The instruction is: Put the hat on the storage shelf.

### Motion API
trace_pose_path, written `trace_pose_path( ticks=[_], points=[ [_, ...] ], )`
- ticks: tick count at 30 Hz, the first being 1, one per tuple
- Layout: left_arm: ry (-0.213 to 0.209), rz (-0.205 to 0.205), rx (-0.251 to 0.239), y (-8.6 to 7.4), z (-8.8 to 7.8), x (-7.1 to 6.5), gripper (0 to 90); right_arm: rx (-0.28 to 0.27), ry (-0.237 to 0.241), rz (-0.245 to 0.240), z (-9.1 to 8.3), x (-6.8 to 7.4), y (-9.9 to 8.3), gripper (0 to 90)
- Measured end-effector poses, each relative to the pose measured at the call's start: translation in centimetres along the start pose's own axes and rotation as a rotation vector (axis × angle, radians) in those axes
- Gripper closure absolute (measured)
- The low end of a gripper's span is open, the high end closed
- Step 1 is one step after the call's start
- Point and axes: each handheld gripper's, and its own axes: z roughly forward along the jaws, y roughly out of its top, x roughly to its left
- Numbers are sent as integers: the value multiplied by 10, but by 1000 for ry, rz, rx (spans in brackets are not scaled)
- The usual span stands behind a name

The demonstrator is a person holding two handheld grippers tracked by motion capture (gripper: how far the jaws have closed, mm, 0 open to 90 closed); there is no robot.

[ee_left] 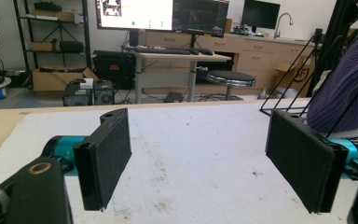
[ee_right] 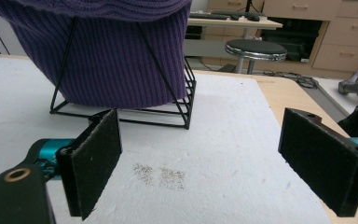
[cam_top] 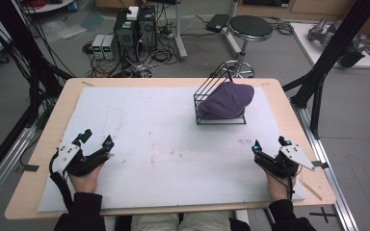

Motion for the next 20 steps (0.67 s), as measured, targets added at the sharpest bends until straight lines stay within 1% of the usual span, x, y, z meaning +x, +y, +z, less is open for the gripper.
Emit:
trace_pose_path(
  ticks=[6, 13, 14, 16, 20],
  points=[
    [-2, -3, 2, 0, 0, 0, 223, 6, 6, 11, 0, 1, 0, 125],
    [-4, -8, 7, -1, 1, 1, 223, 11, 8, 4, 0, 1, -1, 125],
    [-3, -10, 7, -1, 1, 1, 223, 16, 11, 12, 0, 1, -1, 125],
    [-4, -12, 8, -1, 1, 1, 223, 16, 11, 4, 1, 1, -1, 125],
    [-7, -12, 11, -1, 1, 1, 223, 18, 15, 3, 1, 1, -2, 125]
  ],
)
